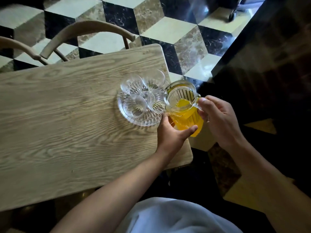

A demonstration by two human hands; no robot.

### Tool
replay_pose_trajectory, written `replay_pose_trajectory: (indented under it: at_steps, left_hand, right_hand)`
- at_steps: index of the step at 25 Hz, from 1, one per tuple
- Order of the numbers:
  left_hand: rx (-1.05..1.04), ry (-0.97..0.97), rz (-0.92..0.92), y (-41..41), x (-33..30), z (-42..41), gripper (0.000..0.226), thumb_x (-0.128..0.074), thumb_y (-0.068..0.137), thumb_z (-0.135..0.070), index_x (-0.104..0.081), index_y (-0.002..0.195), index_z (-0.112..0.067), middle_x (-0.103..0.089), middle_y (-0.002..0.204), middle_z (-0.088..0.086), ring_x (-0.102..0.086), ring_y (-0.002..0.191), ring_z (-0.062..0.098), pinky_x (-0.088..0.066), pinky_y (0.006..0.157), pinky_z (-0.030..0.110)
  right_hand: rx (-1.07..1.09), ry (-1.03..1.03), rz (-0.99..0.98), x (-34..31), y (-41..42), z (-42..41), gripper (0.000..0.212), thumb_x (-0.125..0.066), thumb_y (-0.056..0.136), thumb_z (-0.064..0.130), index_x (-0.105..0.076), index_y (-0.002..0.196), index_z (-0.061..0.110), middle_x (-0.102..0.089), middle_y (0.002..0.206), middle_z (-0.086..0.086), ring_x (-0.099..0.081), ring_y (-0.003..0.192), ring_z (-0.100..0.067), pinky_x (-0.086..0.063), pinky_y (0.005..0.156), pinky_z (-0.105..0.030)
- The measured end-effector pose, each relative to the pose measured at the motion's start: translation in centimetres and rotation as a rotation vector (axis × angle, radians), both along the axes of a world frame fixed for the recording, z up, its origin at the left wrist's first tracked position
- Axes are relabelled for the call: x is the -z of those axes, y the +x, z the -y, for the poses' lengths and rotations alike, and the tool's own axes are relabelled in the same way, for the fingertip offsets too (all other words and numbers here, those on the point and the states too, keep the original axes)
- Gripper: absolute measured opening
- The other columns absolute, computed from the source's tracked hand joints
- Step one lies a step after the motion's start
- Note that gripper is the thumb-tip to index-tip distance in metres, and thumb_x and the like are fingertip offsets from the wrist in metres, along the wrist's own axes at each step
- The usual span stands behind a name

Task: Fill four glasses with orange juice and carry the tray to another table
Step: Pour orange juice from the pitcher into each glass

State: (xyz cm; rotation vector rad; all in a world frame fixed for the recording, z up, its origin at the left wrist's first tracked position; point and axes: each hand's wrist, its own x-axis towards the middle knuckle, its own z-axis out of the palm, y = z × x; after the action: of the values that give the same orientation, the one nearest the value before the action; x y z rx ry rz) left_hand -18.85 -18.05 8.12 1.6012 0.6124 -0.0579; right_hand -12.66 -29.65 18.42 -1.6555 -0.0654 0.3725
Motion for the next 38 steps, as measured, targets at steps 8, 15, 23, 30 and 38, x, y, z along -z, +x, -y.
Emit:
replay_pose_trajectory:
  at_steps: [8, 15, 23, 30, 38]
  left_hand:
    - [-0.12, -0.124, -0.09, 1.3, 1.9, 3.1, 0.08, -0.099, 0.057, -0.037, -0.055, 0.124, -0.03, -0.076, 0.117, -0.003, -0.075, 0.105, 0.01, -0.061, 0.096, 0.043]
    - [-0.244, -0.178, -0.212, 3.5, 3.8, 5.6, 0.079, -0.1, 0.048, -0.043, -0.06, 0.115, -0.032, -0.08, 0.106, -0.004, -0.078, 0.096, 0.013, -0.064, 0.089, 0.047]
    - [-0.336, -0.419, -0.179, 4.8, 4.6, 6.7, 0.074, -0.1, 0.053, -0.023, -0.063, 0.117, -0.017, -0.082, 0.104, 0.004, -0.079, 0.092, 0.018, -0.065, 0.076, 0.036]
    - [-0.378, -0.529, -0.182, 4.6, 4.4, 7.6, 0.068, -0.097, 0.058, -0.011, -0.062, 0.117, -0.015, -0.082, 0.095, -0.003, -0.078, 0.081, 0.011, -0.059, 0.067, 0.022]
    - [-0.384, -0.521, -0.24, 4.6, 4.2, 7.5, 0.063, -0.096, 0.064, -0.007, -0.066, 0.119, -0.009, -0.081, 0.105, 0.008, -0.076, 0.078, 0.008, -0.057, 0.064, 0.02]
  right_hand:
    - [-0.14, -0.18, 0.023, 1.0, 2.8, 1.2, 0.039, -0.055, 0.097, 0.029, -0.058, 0.058, 0.033, -0.051, 0.056, 0.016, -0.046, 0.058, 0.001, -0.037, 0.058, -0.019]
    - [-0.24, -0.31, 0.023, 1.6, 5.9, 1.7, 0.038, -0.054, 0.096, 0.036, -0.053, 0.06, 0.026, -0.048, 0.059, 0.009, -0.045, 0.06, -0.011, -0.038, 0.059, -0.04]
    - [-0.319, -0.501, 0.038, 2.3, 7.8, 0.8, 0.043, -0.053, 0.103, 0.033, -0.054, 0.065, 0.012, -0.048, 0.059, 0.004, -0.041, 0.053, -0.007, -0.035, 0.054, -0.032]
    - [-0.371, -0.63, 0.032, 2.5, 8.6, -0.3, 0.047, -0.052, 0.103, 0.035, -0.058, 0.074, -0.001, -0.052, 0.058, -0.006, -0.043, 0.052, -0.016, -0.034, 0.053, -0.031]
    - [-0.441, -0.768, 0.078, 2.5, 8.9, -1.8, 0.05, -0.049, 0.103, 0.043, -0.064, 0.078, 0.003, -0.067, 0.071, -0.014, -0.052, 0.056, -0.019, -0.043, 0.053, -0.036]
